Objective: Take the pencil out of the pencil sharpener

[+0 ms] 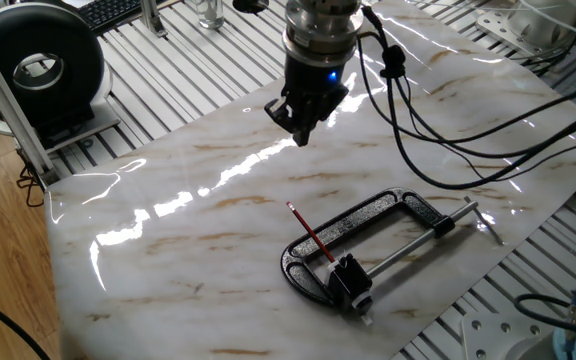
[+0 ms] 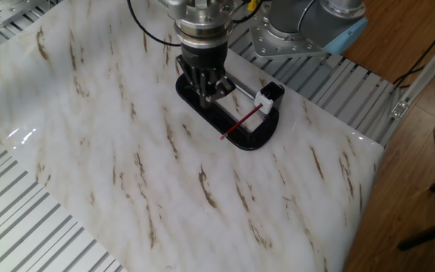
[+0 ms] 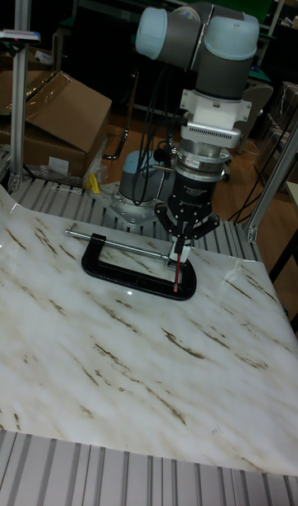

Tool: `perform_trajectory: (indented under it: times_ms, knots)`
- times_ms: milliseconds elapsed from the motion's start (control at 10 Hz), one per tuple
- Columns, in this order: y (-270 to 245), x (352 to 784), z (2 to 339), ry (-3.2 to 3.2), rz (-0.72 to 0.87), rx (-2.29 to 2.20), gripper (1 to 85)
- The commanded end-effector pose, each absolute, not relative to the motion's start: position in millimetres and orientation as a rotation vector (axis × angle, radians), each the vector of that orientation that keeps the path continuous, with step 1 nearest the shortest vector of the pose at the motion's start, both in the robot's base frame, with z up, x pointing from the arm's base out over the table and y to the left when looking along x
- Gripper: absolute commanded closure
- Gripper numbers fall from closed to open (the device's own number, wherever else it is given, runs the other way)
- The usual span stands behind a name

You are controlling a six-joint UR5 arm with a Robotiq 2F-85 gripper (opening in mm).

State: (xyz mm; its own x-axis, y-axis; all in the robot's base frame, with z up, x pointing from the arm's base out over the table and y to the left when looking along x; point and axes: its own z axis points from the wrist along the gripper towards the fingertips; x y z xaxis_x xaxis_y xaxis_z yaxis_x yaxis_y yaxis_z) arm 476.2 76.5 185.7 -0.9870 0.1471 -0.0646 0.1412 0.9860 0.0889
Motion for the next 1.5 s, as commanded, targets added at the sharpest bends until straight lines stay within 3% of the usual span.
perform_trajectory:
  times_ms: [0,600,1400]
  knots:
    - [81,488,183,3.058,0.134,0.212,84.7]
    - [71,523,185,3.075,0.124,0.143,84.7]
    - [51,538,196,3.064,0.080,0.095,84.7]
